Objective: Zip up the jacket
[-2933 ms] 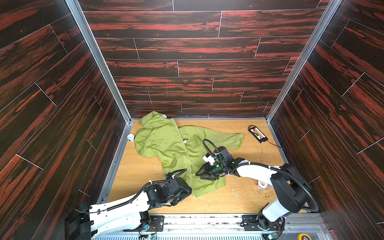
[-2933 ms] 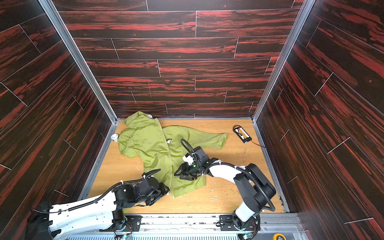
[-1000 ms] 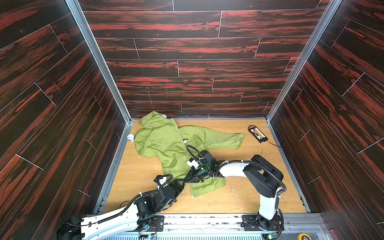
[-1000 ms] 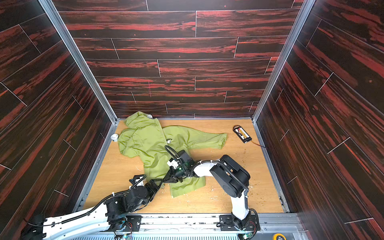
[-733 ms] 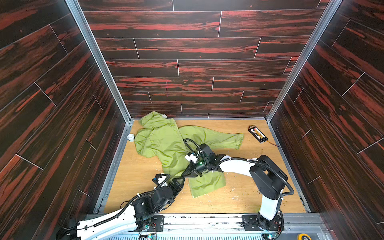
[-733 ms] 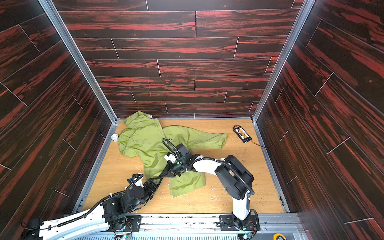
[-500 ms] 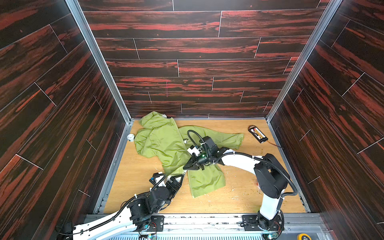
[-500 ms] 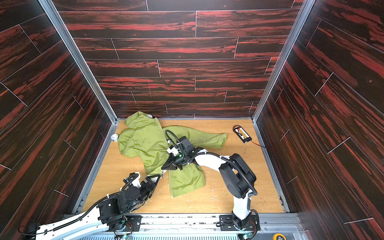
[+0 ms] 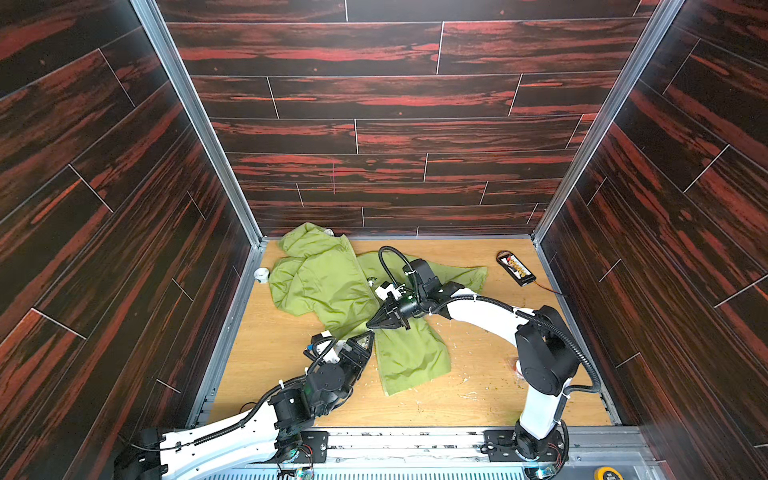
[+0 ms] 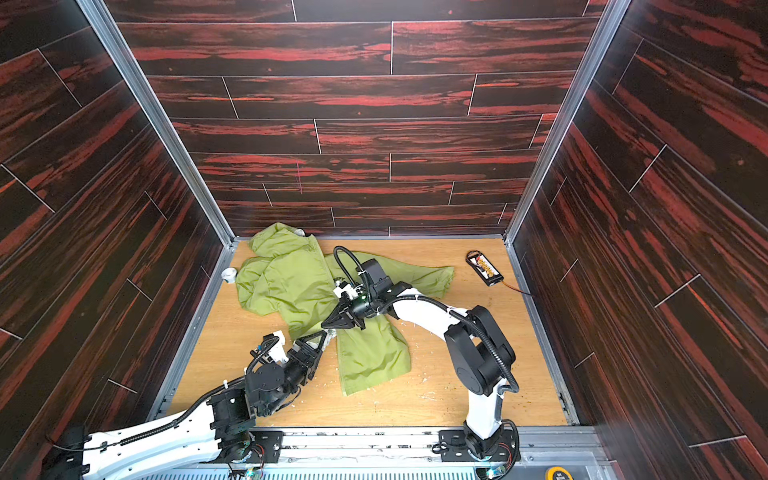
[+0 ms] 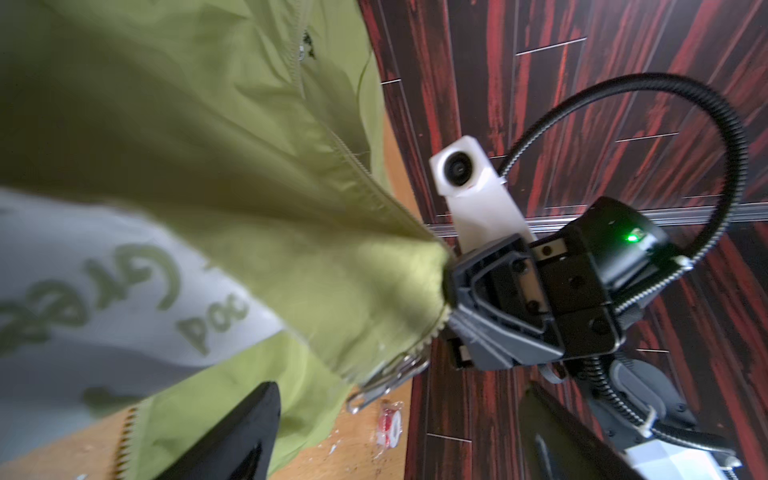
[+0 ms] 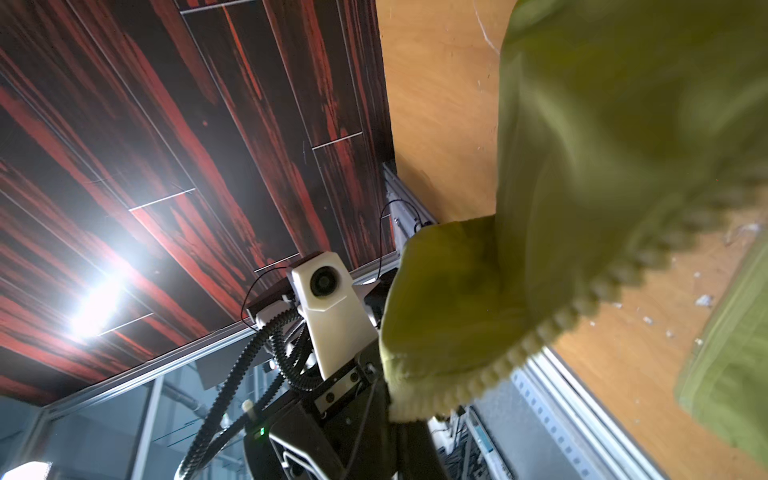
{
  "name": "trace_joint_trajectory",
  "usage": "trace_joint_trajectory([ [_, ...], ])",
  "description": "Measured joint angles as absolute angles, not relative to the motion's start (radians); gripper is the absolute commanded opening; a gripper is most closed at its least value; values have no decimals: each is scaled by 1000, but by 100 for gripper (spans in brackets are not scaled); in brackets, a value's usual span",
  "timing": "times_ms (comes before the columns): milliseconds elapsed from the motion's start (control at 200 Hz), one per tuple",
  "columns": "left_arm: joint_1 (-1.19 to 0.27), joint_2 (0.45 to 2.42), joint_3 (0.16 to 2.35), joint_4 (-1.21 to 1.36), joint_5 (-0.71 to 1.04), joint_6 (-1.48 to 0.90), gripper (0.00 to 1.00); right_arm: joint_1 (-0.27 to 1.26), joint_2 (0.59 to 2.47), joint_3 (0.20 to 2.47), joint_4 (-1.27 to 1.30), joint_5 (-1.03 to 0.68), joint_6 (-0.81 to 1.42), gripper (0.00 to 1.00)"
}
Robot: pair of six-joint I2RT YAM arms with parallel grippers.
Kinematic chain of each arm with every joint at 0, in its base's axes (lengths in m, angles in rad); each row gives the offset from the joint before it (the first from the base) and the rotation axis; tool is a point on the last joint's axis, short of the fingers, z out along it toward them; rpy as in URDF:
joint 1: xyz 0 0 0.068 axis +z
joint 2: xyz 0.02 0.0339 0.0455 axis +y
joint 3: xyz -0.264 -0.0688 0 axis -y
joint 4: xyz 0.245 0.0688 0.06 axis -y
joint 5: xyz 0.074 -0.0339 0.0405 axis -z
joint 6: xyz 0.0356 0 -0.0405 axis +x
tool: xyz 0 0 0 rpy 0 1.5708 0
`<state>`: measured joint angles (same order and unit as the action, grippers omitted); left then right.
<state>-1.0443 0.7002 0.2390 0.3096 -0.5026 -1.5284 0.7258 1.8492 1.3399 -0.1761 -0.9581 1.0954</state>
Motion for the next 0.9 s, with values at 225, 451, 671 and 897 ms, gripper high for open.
trace_joint_trajectory([
  [225, -991, 698, 239, 359, -480, -1515, 92, 697, 1773, 1332, -188, -1001, 1126, 0],
  [451, -923, 741, 245, 397, -384, -1498, 92, 688, 1733, 1326, -187, -1036, 1151, 0],
  [671, -908, 808, 274, 452, -333, -1464, 87, 679, 1733, 1317, -187, -1050, 1159, 0],
  [897, -902, 878, 313, 487, -279, -1439, 67, 667, 1731, 1317, -187, -1056, 1159, 0],
])
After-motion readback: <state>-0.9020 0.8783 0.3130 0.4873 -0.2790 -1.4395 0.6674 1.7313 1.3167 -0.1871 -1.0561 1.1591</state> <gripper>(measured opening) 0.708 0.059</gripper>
